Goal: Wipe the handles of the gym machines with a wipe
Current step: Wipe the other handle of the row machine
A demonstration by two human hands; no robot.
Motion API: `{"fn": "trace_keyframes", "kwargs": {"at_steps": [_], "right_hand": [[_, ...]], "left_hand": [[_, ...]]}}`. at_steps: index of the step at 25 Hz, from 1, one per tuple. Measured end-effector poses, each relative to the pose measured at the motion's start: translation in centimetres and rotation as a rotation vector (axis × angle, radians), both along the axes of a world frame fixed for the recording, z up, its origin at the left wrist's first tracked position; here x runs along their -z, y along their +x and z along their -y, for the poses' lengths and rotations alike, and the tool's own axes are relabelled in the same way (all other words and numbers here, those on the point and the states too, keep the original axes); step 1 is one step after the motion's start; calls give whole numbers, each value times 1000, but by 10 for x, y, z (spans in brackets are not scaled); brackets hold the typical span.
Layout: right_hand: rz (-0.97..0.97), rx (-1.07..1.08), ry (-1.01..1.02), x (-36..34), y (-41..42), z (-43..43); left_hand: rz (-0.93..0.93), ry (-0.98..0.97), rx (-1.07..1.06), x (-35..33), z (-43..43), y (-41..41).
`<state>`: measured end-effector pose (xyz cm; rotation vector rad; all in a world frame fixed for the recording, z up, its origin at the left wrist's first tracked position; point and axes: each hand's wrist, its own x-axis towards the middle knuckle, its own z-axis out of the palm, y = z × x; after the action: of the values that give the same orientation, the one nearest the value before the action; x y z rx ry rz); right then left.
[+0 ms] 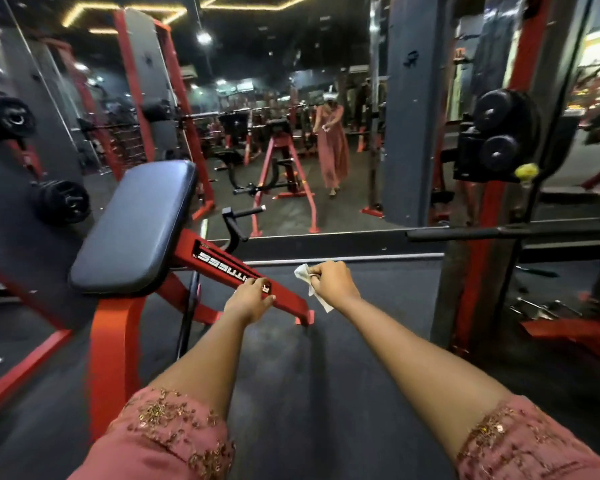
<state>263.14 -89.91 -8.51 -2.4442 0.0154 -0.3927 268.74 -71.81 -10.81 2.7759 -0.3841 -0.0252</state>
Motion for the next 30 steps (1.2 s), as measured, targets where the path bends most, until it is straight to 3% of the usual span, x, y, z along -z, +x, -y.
{"fn": "trace_keyframes", "kwargs": {"at_steps": [12,22,30], "right_hand": [[-63,-111,-31,8,349,41],[-164,-360,-114,41,630,19],[-319,-519,-61,86,793,-20]], "left_hand": [[-22,-25,-165,17,37,320],[-64,-57,-404,63,24,559],[-176,-336,-699,130,6,679]]}}
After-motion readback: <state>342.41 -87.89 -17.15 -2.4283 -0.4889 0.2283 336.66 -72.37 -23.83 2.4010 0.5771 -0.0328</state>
